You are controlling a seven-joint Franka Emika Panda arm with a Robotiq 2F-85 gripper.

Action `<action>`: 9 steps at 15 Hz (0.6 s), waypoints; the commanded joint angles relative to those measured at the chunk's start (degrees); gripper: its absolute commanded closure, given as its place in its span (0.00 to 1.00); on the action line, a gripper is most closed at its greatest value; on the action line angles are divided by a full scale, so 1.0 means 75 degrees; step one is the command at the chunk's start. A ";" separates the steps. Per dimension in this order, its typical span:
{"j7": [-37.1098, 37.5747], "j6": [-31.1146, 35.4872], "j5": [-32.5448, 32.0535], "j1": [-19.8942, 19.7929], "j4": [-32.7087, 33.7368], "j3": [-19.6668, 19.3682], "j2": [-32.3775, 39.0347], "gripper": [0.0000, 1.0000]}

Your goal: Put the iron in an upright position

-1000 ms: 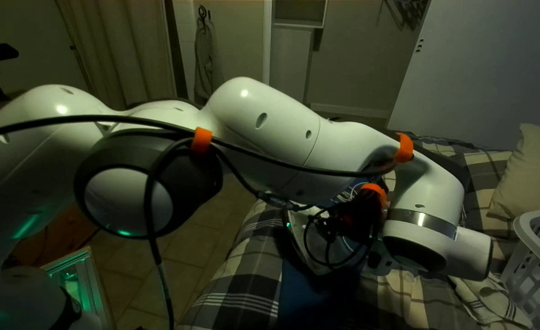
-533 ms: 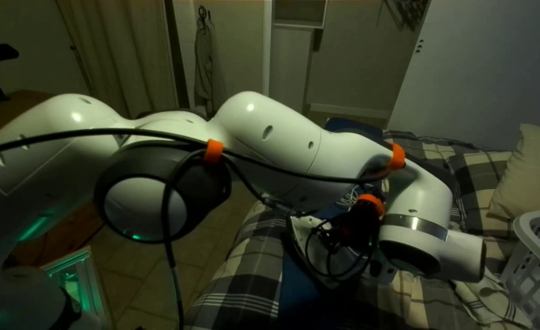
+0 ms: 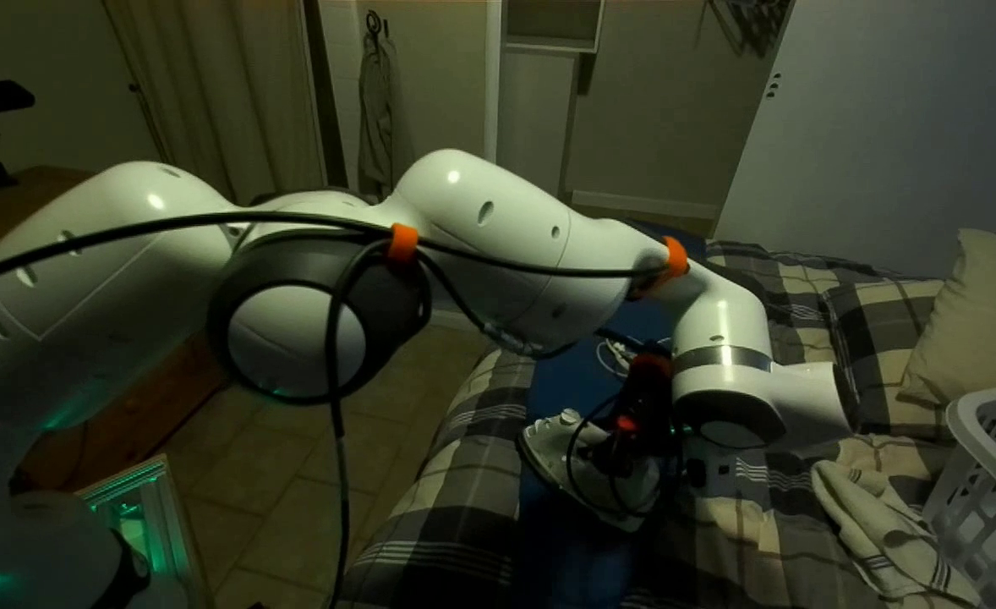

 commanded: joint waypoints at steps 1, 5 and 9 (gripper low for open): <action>-0.0376 0.0449 -0.0505 0.0304 -0.0258 -0.0170 -0.0182 0.09; -0.0525 0.0738 -0.0617 0.0542 -0.0595 -0.0209 -0.0384 0.46; -0.0480 0.0888 -0.0951 0.0559 -0.0802 0.0054 -0.0495 0.76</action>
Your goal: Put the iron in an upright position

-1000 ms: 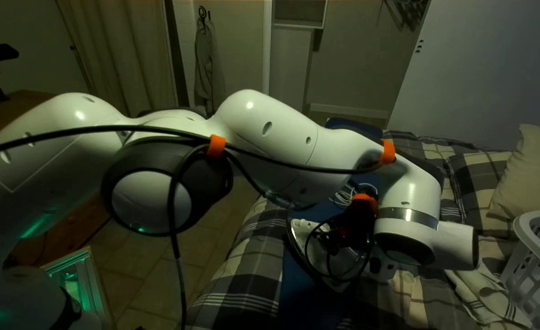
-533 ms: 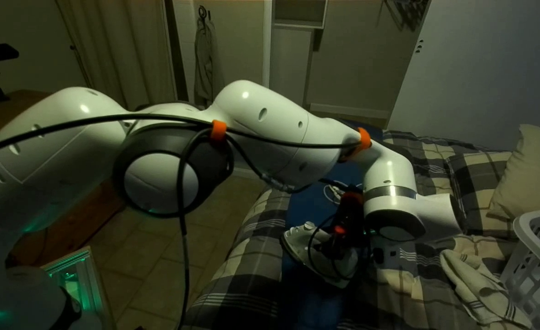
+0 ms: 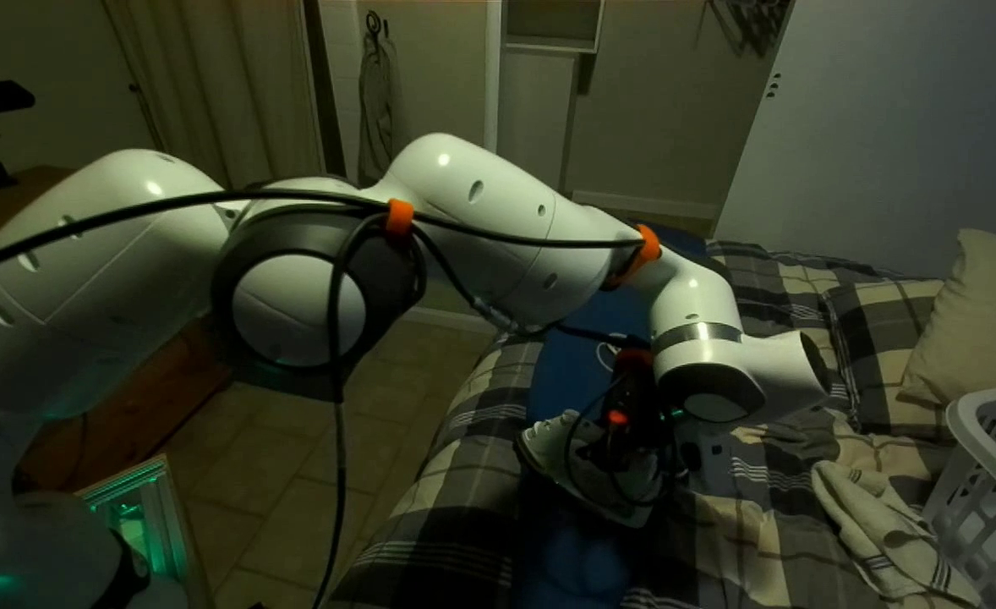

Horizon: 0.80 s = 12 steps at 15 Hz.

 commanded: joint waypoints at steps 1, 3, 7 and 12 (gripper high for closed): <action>-0.0078 0.0362 -0.0498 0.0063 -0.0575 0.0246 -0.0365 0.82; -0.0012 0.0434 -0.0574 0.0032 -0.0569 0.0340 -0.0345 0.95; 0.0257 0.0159 -0.0518 -0.0136 -0.0438 0.0491 -0.0288 1.00; 0.1069 -0.1299 0.0064 -0.0679 0.0191 0.0761 -0.0174 1.00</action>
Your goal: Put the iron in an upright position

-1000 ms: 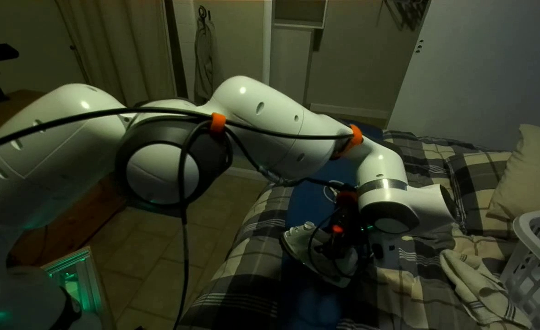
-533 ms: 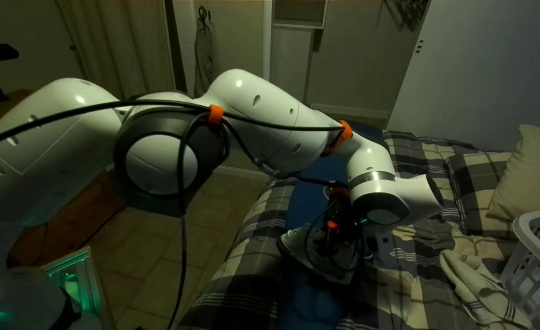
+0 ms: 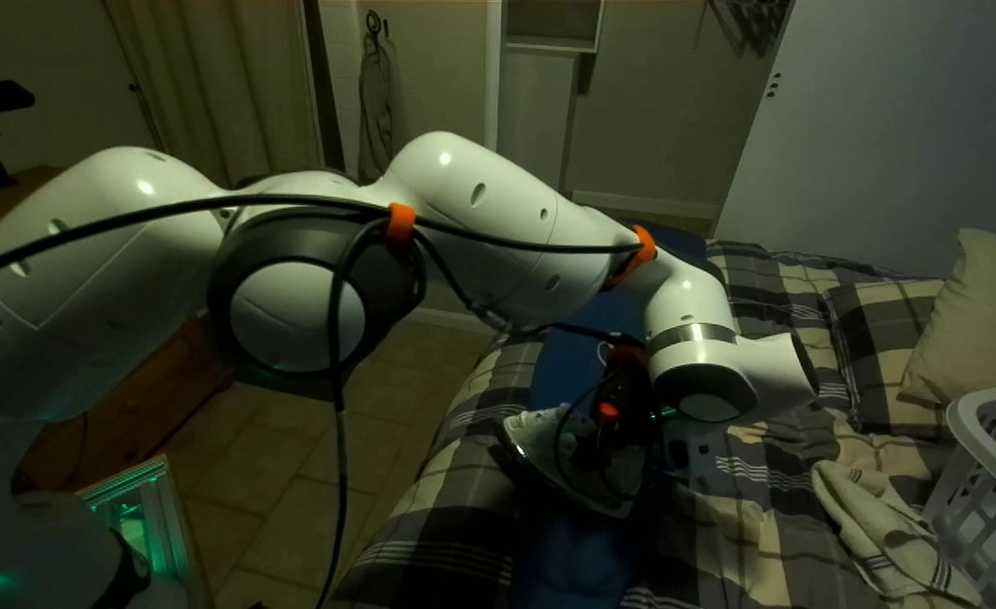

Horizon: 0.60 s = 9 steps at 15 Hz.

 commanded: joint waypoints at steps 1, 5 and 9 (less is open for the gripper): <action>0.0695 -0.1272 0.0539 -0.0516 0.0441 0.0328 -0.0039 1.00; 0.1476 -0.2151 0.1283 -0.0869 0.0856 0.0341 0.0218 1.00; 0.1881 -0.2734 0.2107 -0.1249 0.1183 0.0391 0.0607 1.00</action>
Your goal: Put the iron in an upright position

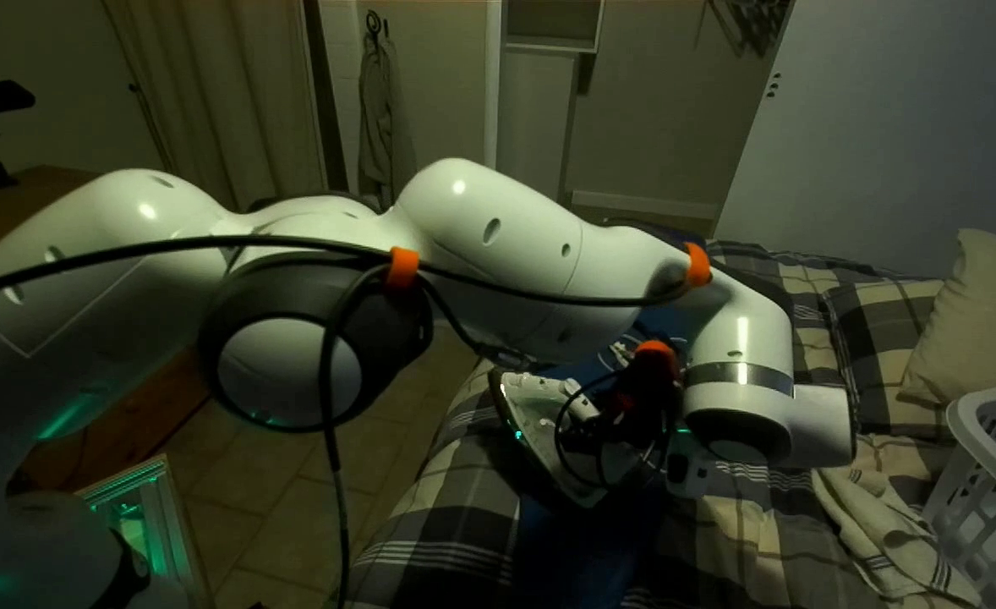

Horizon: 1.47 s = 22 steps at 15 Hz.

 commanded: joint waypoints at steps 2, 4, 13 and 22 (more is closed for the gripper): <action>0.0575 -0.0987 0.1130 -0.0600 0.0717 0.0260 0.0562 1.00; 0.0607 -0.1145 0.1528 -0.0744 0.0813 0.0319 0.0770 1.00; 0.1441 -0.2097 0.3100 -0.1079 0.1101 0.0562 0.1442 1.00; 0.2166 -0.2727 0.3207 -0.1578 0.1798 0.0975 0.2378 1.00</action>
